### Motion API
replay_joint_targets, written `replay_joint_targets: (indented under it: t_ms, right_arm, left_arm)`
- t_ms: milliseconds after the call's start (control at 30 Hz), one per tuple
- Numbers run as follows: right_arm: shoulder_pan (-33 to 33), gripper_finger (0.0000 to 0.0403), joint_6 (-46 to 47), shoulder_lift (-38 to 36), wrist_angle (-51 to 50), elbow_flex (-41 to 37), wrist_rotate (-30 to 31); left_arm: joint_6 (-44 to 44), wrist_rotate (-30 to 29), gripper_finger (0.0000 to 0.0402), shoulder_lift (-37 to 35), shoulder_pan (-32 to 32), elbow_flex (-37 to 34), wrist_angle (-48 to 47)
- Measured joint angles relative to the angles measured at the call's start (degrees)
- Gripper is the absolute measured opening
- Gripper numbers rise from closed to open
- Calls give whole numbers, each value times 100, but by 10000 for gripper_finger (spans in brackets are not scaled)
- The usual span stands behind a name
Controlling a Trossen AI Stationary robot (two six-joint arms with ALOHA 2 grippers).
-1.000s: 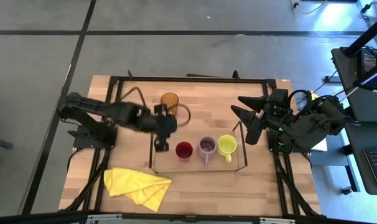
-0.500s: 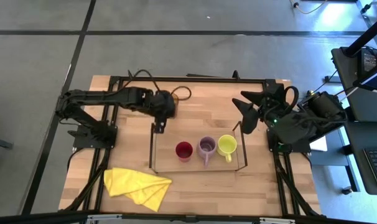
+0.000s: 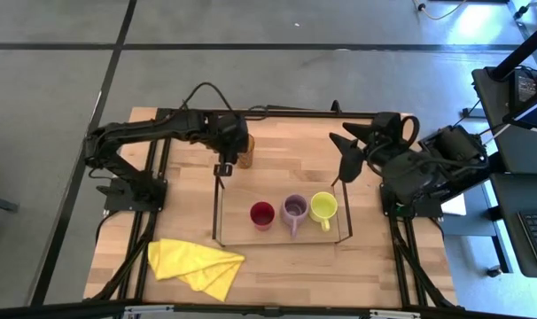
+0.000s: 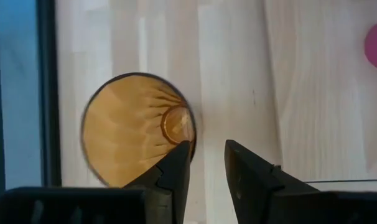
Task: Stack small to large cups/mugs on shelf
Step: Put the orange cup on the shelf
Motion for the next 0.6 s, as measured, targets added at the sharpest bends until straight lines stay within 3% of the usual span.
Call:
replay_joint_targets:
  t_ms: [600]
  right_arm:
    - [-35, 228, 338, 0, -371, 0, -213]
  left_arm:
    - [198, 13, 95, 475, 298, -156, 318]
